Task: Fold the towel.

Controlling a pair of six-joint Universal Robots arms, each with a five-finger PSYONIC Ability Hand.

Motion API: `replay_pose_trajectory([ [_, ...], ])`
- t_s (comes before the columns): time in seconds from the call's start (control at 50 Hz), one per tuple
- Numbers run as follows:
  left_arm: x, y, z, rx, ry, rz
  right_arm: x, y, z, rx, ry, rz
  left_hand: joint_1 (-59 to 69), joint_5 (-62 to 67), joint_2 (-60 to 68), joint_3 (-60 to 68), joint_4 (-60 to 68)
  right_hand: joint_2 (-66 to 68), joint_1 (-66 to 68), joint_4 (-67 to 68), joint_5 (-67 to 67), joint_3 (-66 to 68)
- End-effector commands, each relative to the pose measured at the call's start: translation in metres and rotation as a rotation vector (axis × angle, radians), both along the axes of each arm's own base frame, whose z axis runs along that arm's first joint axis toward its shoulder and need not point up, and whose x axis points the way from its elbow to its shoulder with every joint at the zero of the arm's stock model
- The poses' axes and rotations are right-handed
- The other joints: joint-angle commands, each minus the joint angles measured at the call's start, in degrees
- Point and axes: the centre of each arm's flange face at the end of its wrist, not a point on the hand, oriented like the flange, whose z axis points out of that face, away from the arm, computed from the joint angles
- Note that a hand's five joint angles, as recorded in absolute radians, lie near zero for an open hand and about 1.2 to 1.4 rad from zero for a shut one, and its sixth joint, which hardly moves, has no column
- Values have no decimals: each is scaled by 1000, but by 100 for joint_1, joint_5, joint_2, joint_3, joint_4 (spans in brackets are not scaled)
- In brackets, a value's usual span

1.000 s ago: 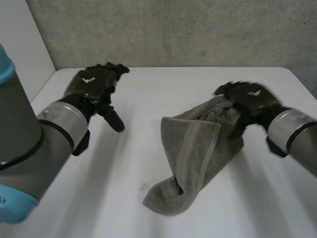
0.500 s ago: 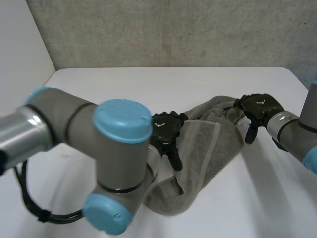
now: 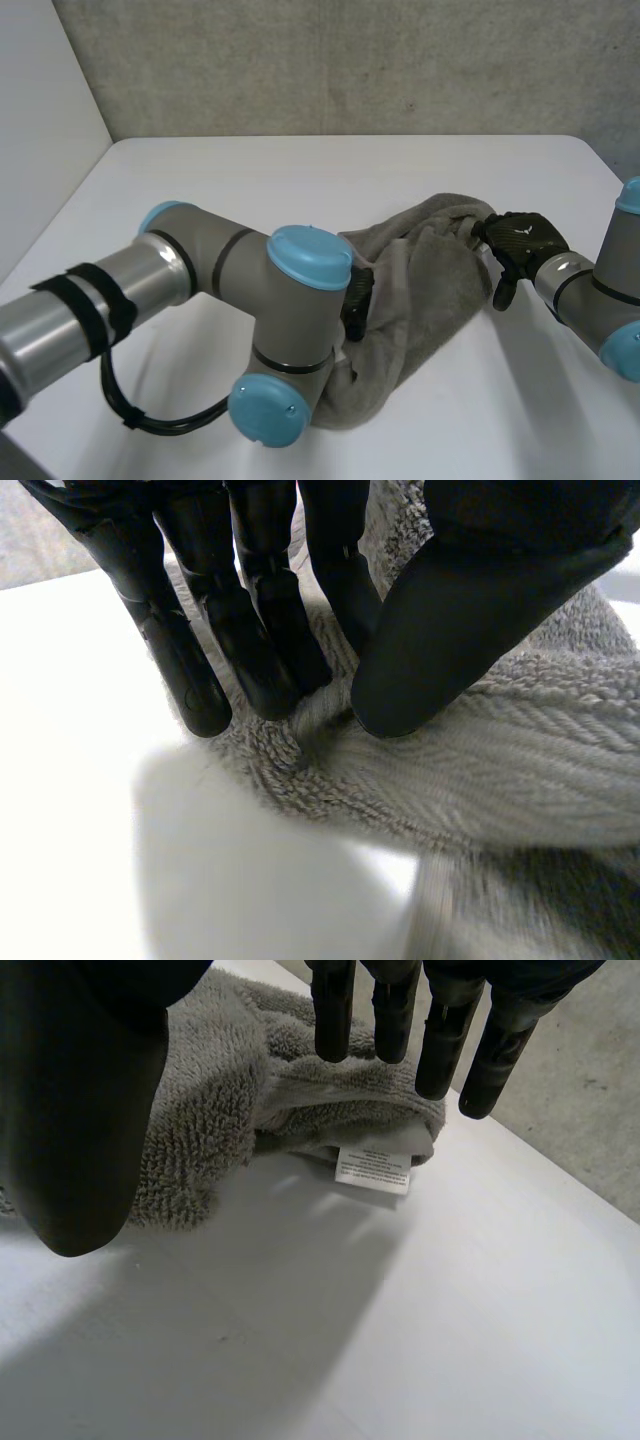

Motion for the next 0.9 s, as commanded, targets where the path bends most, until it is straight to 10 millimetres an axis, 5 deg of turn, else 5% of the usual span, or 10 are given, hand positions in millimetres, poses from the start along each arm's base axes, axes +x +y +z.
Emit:
replay_pose_trajectory([
  [0.02, 42, 11, 45, -6, -52, 94, 0, 1, -1, 8, -6, 4, 1282, 1217, 1119, 1133, 1125, -429, -297, -475, -312, -382],
  [0.18, 97, 1, 72, -67, -72, 185, 3, 4, 0, 11, -7, 12, 1282, 1217, 1119, 1133, 1125, -429, -297, -475, -312, -382],
  [0.36, 152, -19, 57, -105, -213, 231, 4, 7, -2, 19, -7, 19, 1282, 1217, 1119, 1133, 1125, -429, -297, -475, -312, -382],
  [0.64, 155, -31, 54, -124, -182, 215, 6, 13, -4, 33, -9, 35, 914, 849, 751, 765, 757, -429, -297, -475, -312, -382],
  [0.7, 153, -39, 57, -155, -163, 227, 7, 16, -4, 38, -16, 53, -129, -194, -292, -278, -286, -429, -297, -475, -312, -382],
  [0.74, 156, -50, 57, -173, -149, 251, 8, 17, -5, 40, -18, 59, -2839, -2904, -3002, -2988, -2996, -429, -297, -475, -312, -382],
  [0.9, 152, -52, 72, -214, -114, 250, 7, 17, -4, 37, -20, 60, -4853, -4918, -5016, -5002, -5010, -429, -297, -475, -312, -382],
])
